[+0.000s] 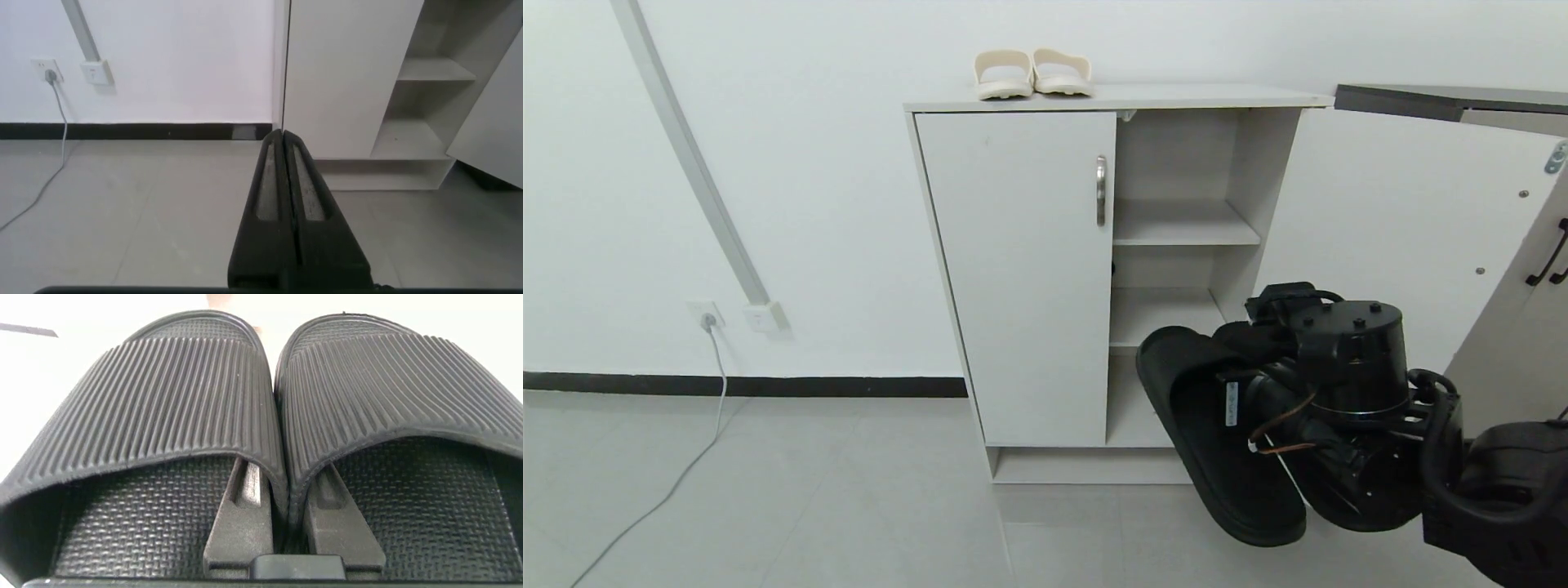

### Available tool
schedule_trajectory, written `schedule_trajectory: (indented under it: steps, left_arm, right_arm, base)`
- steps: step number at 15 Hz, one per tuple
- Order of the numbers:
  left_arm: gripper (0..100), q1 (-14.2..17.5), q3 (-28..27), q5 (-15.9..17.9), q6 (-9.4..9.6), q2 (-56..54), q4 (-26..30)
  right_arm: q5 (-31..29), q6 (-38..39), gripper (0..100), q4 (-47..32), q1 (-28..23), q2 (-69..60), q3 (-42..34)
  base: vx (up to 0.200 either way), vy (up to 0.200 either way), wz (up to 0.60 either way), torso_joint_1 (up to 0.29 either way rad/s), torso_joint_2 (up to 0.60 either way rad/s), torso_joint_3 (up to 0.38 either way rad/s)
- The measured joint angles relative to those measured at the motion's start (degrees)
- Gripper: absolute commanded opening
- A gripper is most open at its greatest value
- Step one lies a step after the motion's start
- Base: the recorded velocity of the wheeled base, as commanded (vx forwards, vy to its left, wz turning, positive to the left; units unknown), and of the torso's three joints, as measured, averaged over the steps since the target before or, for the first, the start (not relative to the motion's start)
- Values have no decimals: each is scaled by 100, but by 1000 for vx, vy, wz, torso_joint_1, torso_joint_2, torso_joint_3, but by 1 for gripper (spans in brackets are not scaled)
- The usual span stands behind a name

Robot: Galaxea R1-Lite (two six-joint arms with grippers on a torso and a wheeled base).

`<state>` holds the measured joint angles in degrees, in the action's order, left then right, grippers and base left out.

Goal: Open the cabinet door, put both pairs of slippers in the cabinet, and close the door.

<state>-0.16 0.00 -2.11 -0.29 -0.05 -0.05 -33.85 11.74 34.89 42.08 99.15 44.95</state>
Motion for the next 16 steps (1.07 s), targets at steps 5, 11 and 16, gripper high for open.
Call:
schedule_trajectory:
  steps: [5,11,16]
  left_arm:
    - [0,-5,0,9,22,-6,-2]
    - [0,-2,0,11,29,-6,0]
    - [0,-2,0,12,24,-6,2]
  right_arm:
    - [-881,216,0,35,72,686,780]
    - [-1098,410,0,-9,301,1237,1211]
    - [-1180,410,0,20,295,1318,1191]
  base:
    - [0,-80,0,2,2,2]
    - [0,-200,0,4,2,1]
    - [0,0,0,0,0,0]
